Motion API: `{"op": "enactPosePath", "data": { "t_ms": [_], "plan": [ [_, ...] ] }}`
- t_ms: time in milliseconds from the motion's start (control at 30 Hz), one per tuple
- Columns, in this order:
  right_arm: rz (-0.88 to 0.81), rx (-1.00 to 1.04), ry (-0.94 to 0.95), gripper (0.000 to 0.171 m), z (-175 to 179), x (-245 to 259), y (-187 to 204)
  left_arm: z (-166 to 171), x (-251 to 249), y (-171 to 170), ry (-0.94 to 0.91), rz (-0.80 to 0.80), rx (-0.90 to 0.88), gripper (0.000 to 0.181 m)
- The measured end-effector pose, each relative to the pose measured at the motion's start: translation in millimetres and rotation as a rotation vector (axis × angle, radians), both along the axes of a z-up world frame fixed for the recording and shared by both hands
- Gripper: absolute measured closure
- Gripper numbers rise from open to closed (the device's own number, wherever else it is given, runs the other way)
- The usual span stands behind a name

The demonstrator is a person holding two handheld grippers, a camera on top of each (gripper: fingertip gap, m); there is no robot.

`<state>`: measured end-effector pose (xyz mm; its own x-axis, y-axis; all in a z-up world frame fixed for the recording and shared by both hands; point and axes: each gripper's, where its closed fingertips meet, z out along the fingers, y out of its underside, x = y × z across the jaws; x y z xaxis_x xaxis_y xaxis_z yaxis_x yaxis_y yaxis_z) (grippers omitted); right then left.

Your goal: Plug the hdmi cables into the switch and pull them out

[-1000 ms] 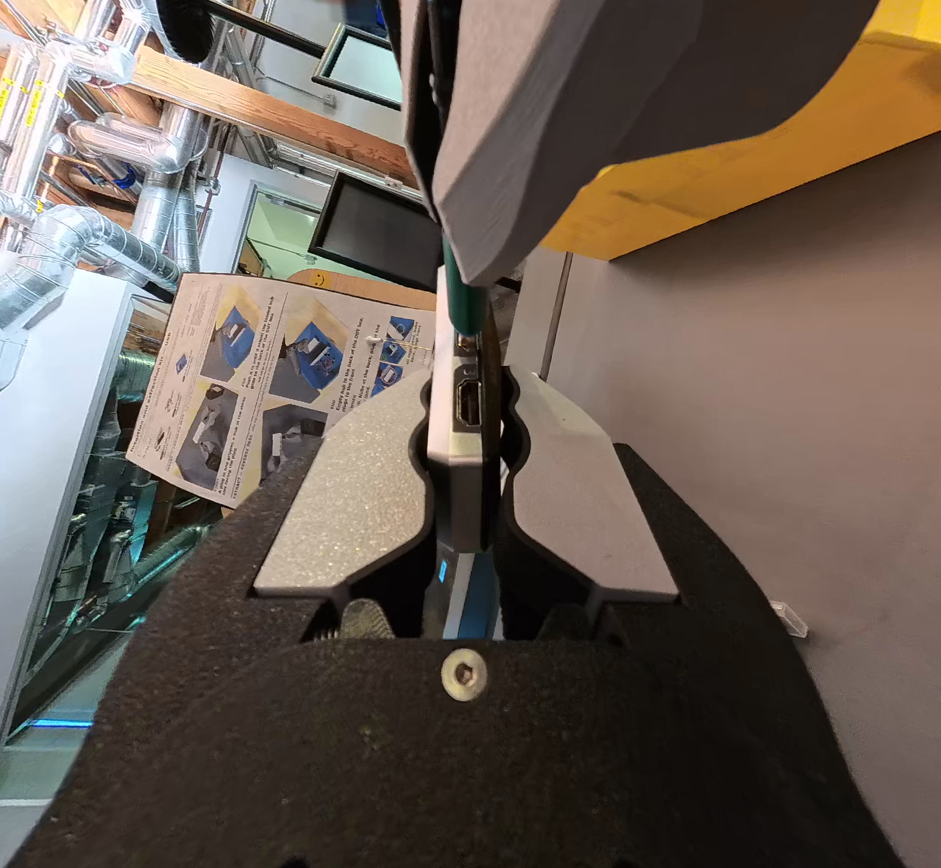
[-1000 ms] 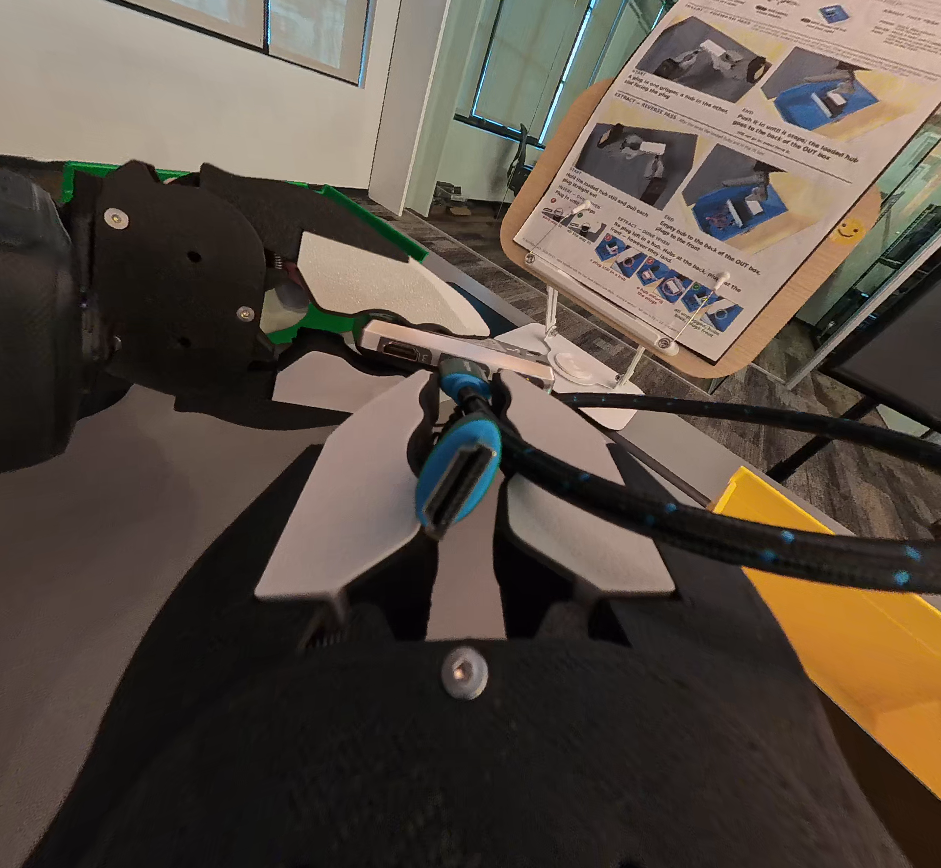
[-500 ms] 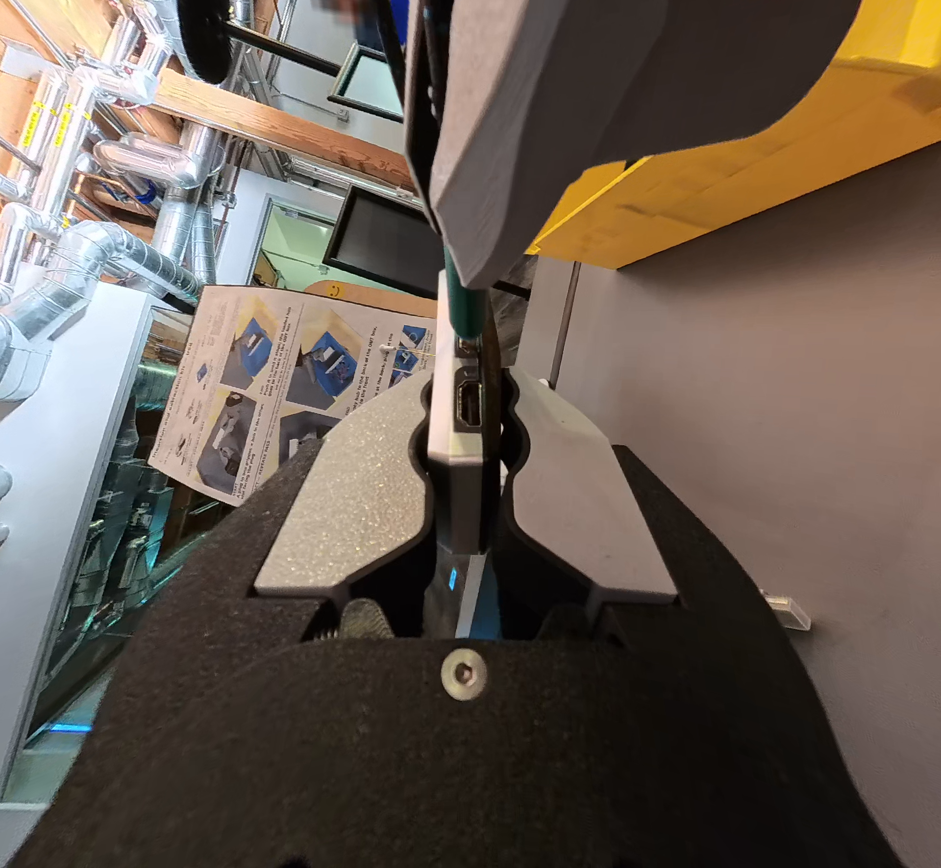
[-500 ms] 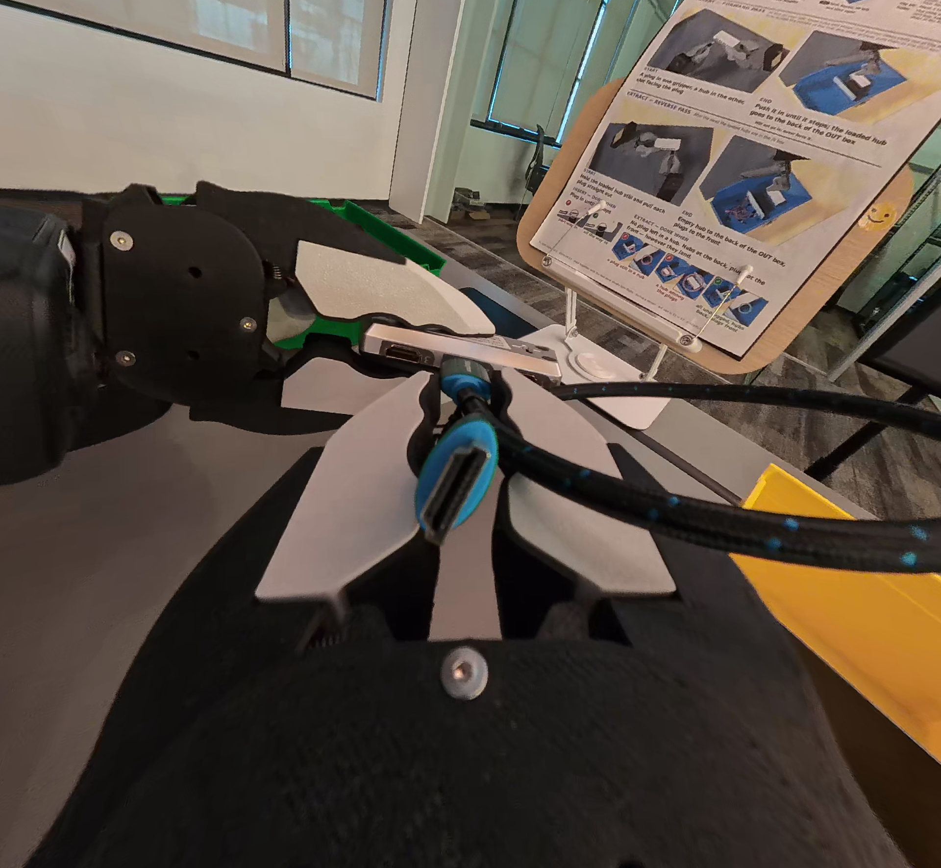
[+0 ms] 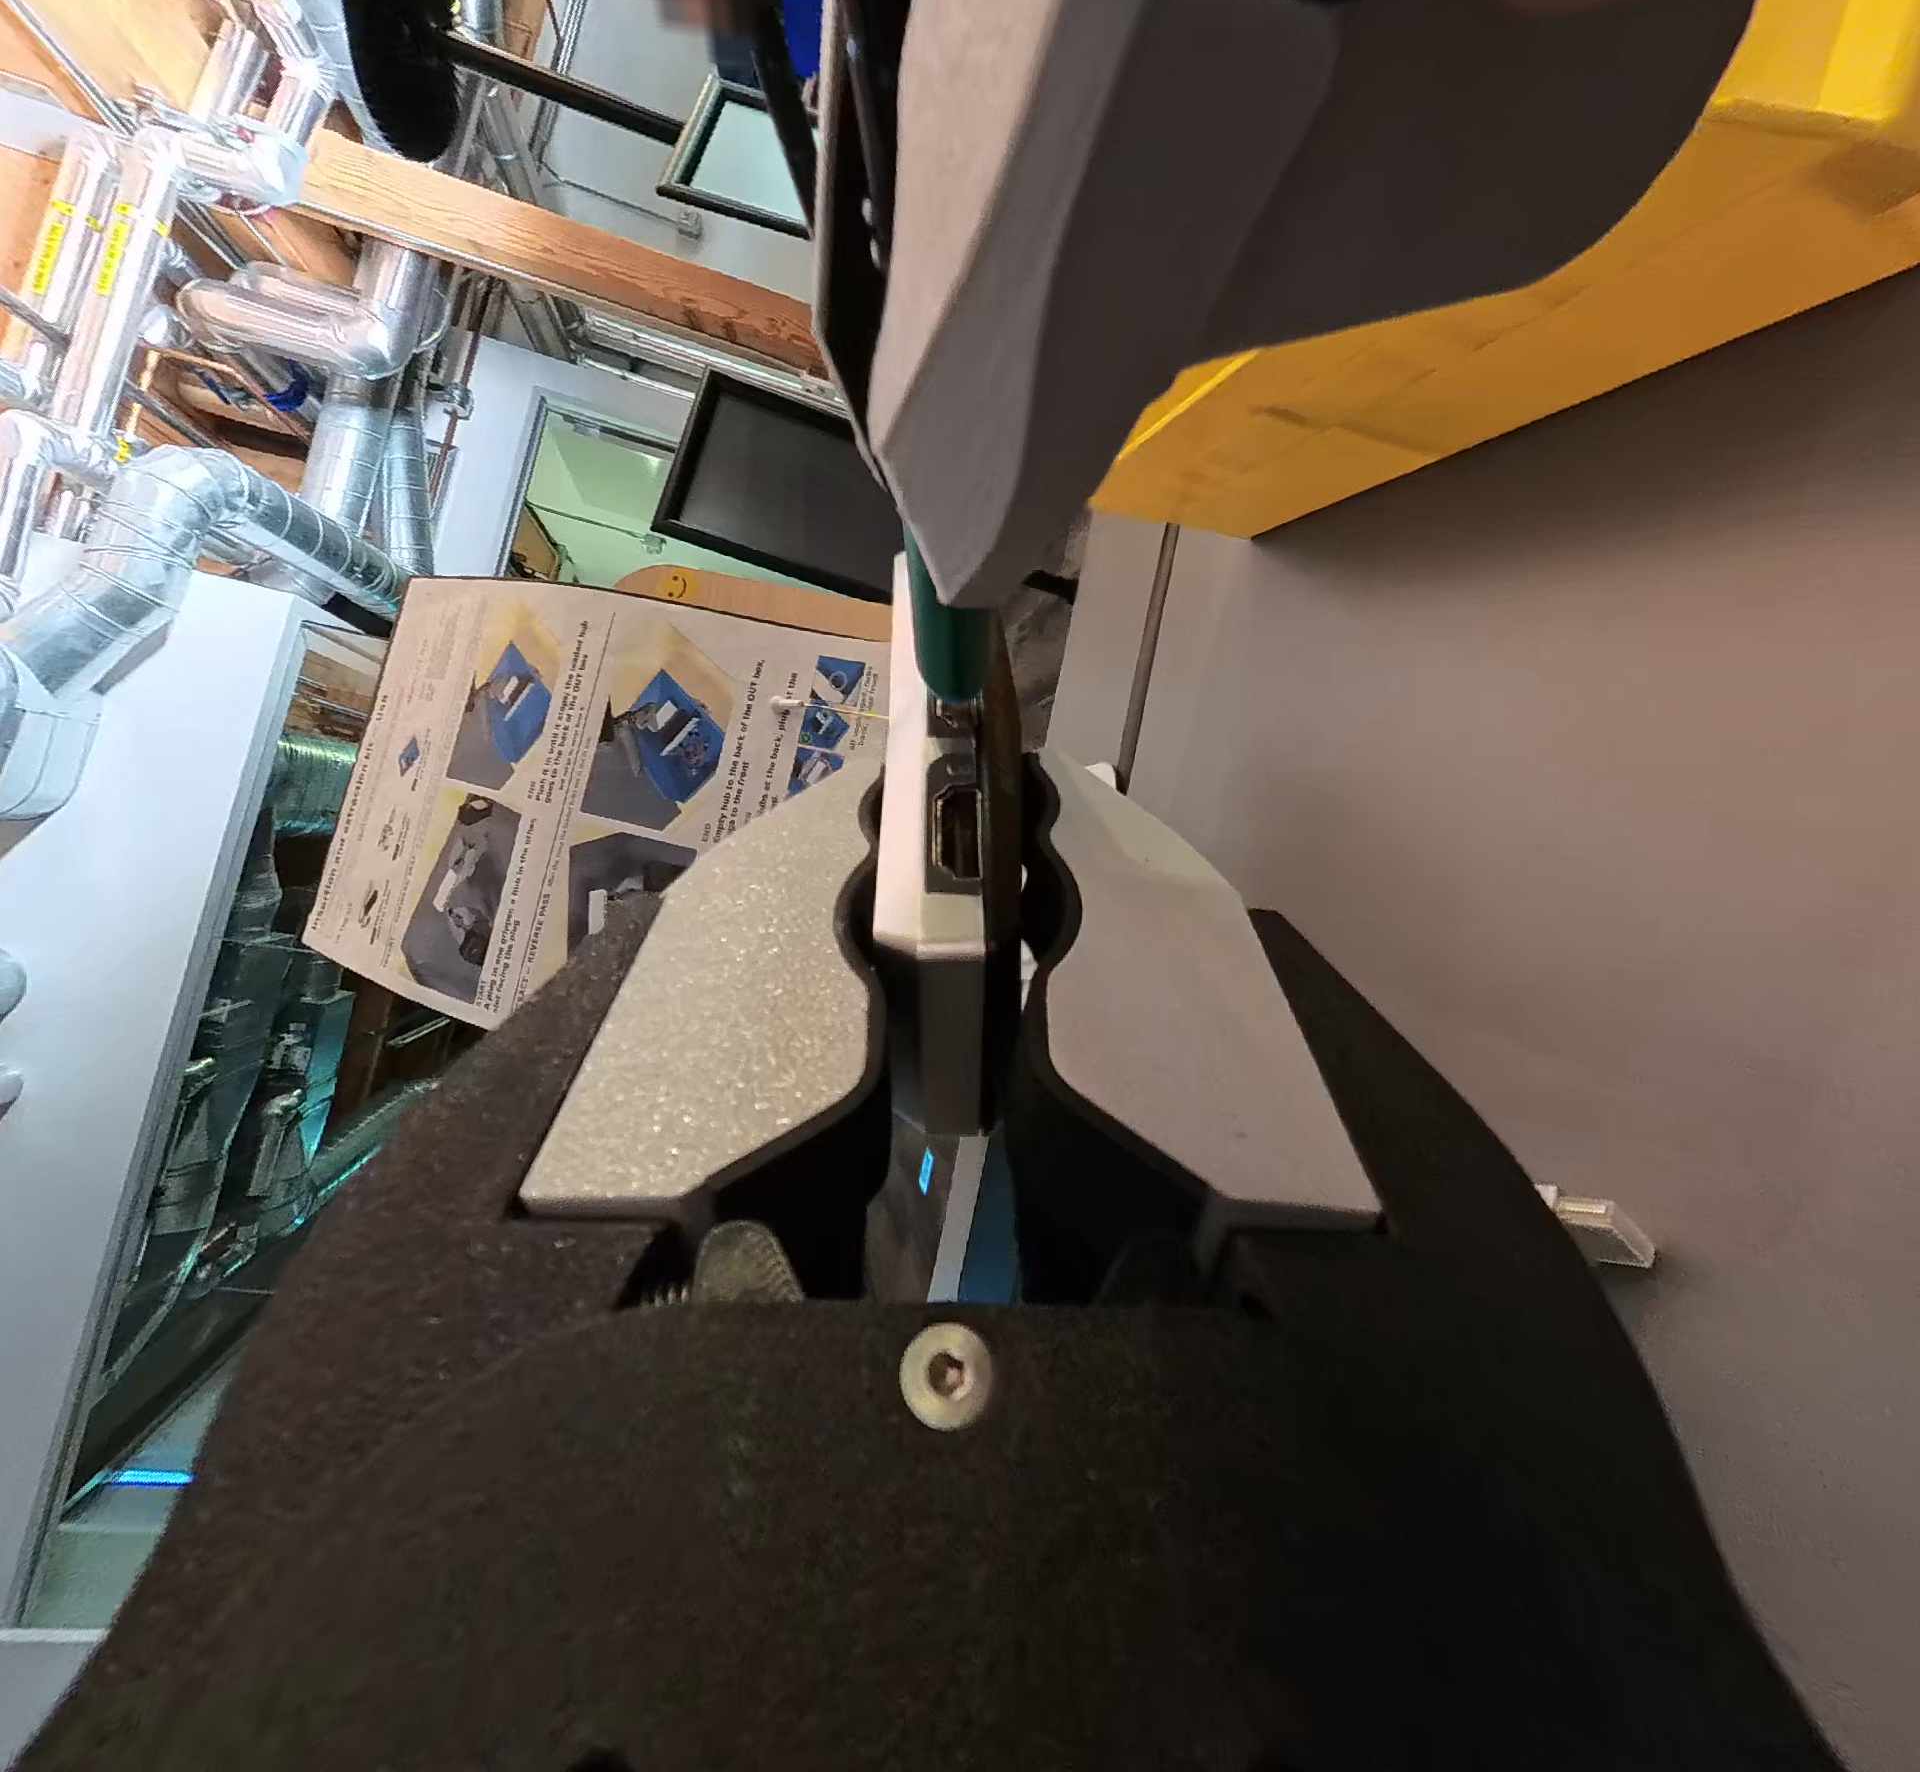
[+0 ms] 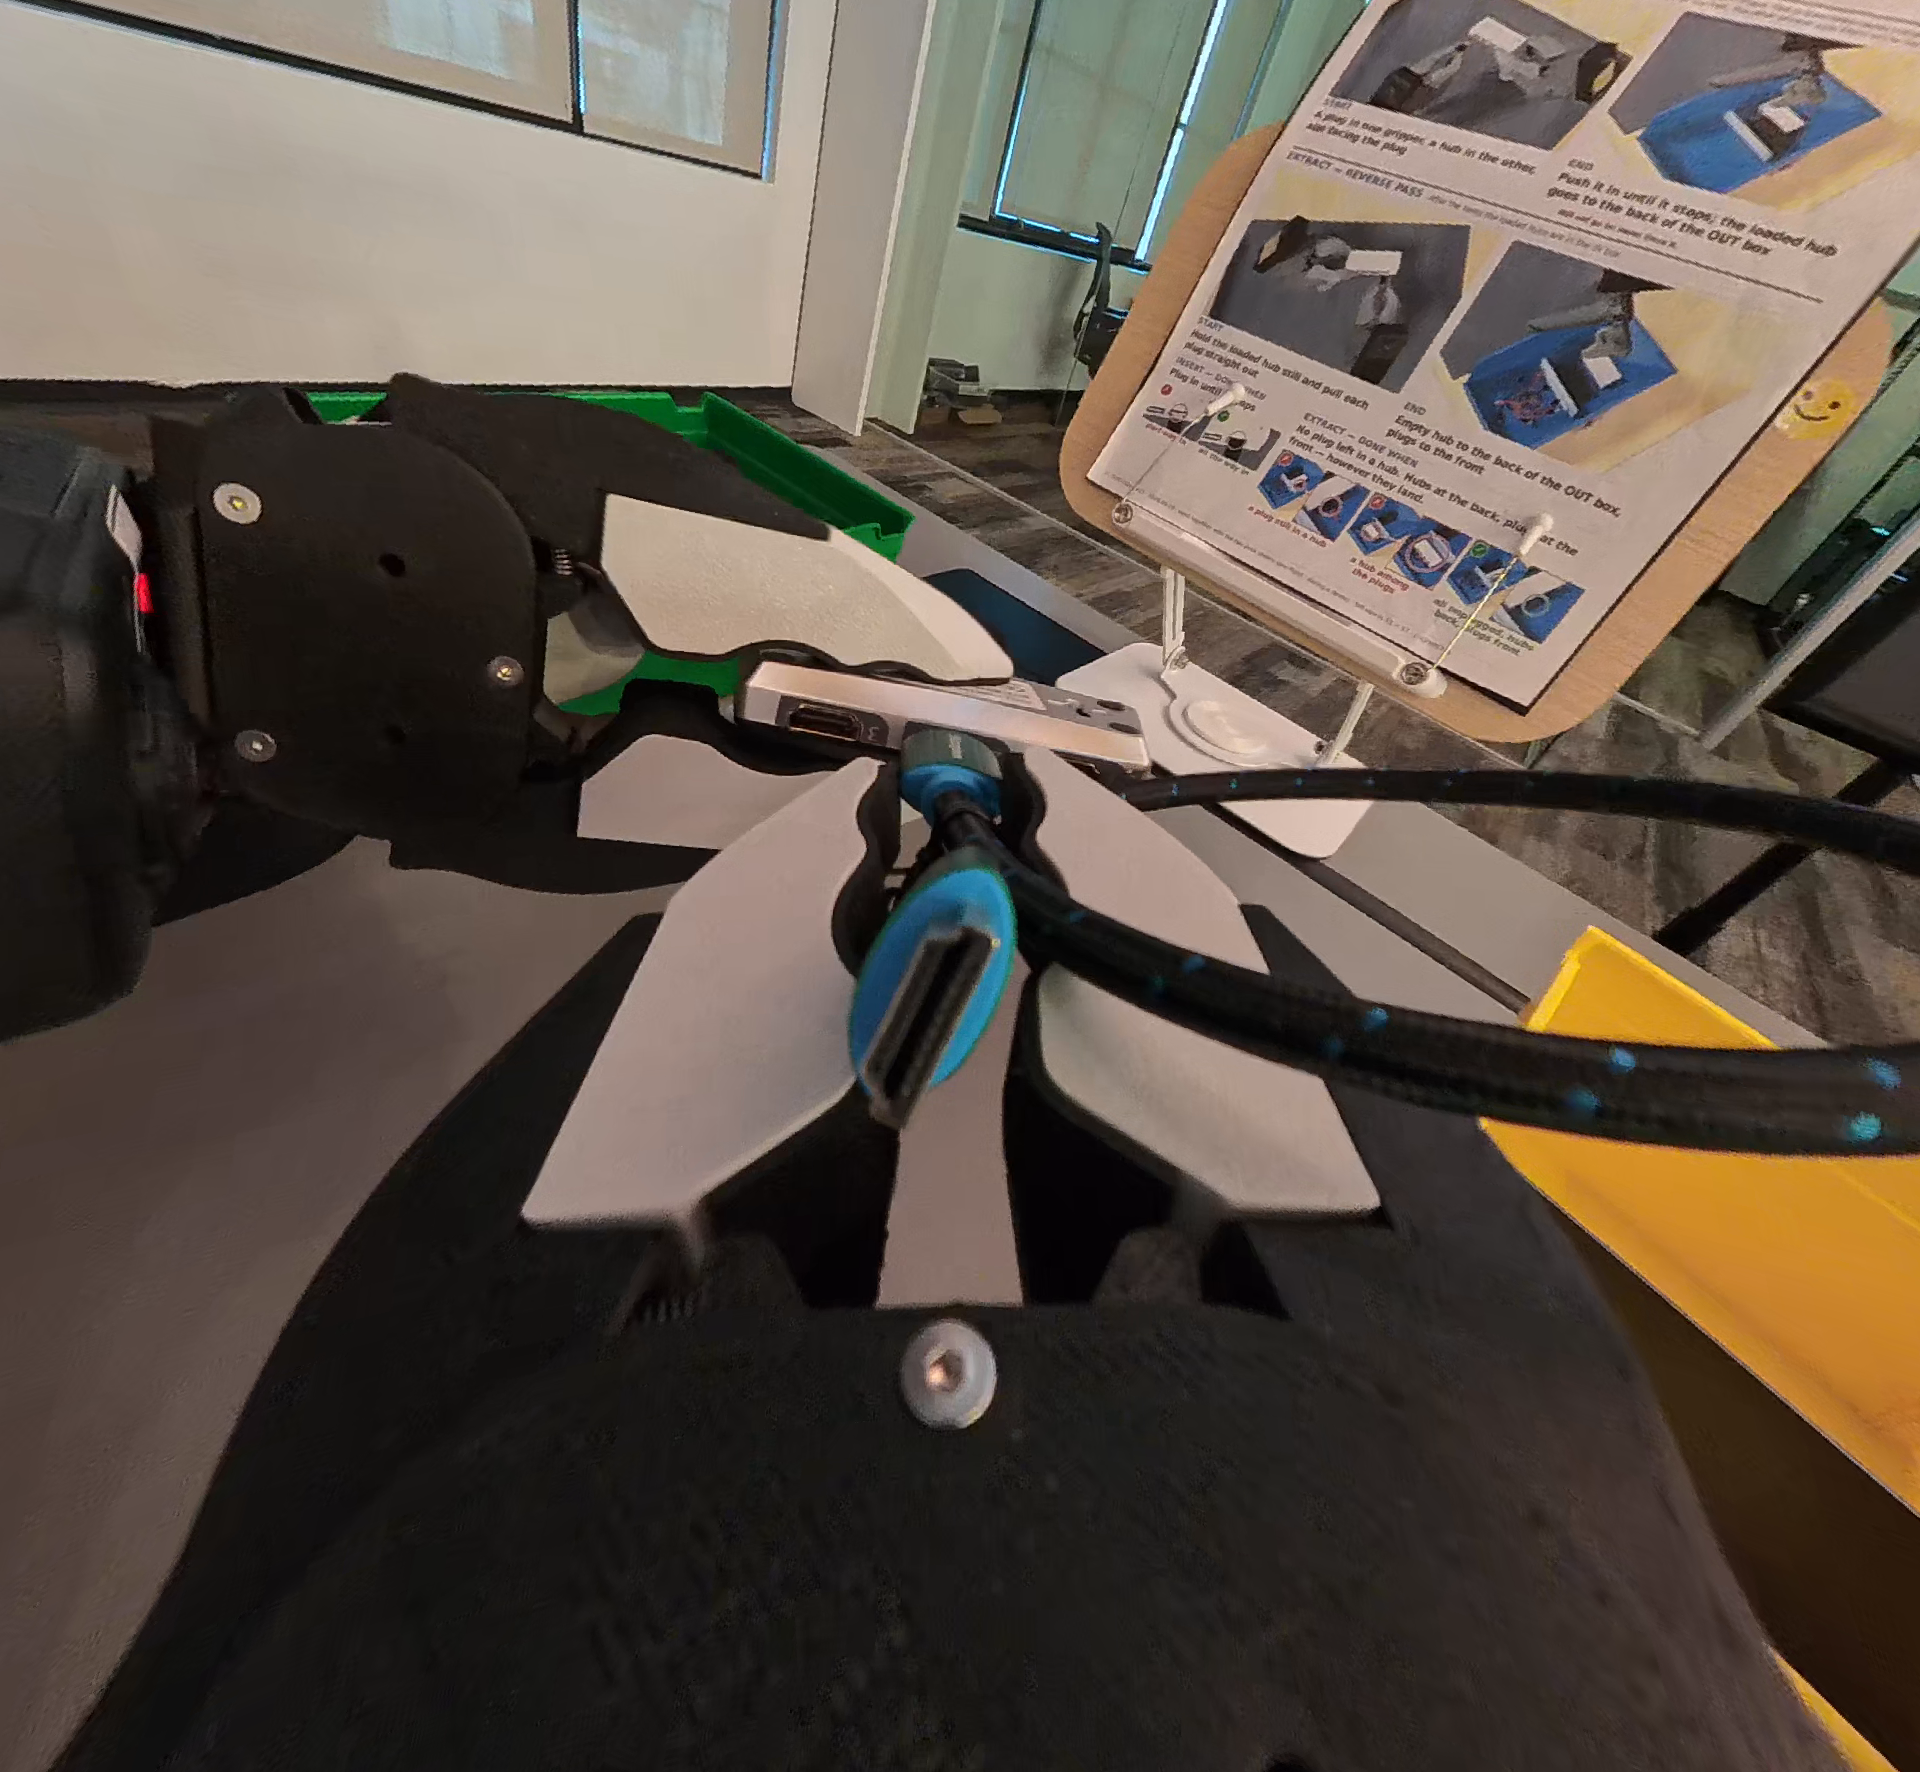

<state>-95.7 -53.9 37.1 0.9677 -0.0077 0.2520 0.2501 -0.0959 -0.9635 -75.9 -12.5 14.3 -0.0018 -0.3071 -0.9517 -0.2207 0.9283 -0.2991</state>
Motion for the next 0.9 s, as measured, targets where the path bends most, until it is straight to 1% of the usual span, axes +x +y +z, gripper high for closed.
{"op": "enactPosePath", "data": {
  "t_ms": [167,300,467,600,900],
  "plan": [
    [-0.039,-0.003,-0.026,0.152,-1.4,-1.3,2.2,-1.9,0.5,2.2,0.011,0.007,-0.007,0.16],
    [-0.038,0.026,-0.045,0.153,1.1,-2.8,0.8,0.2,-0.3,0.7,0.004,0.005,-0.011,0.16],
    [0.066,0.003,-0.013,0.153,2.0,-1.8,-3.8,0.5,-1.0,-5.6,0.004,-0.013,-0.018,0.16],
    [0.106,0.013,0.026,0.153,3.0,-0.6,-4.9,1.3,-1.0,-6.6,0.001,-0.011,-0.017,0.159],
    [0.035,0.029,-0.01,0.153,0.3,-1.5,0.6,0.1,-0.8,-2.7,0.017,0.005,-0.021,0.16]
  ]
}}
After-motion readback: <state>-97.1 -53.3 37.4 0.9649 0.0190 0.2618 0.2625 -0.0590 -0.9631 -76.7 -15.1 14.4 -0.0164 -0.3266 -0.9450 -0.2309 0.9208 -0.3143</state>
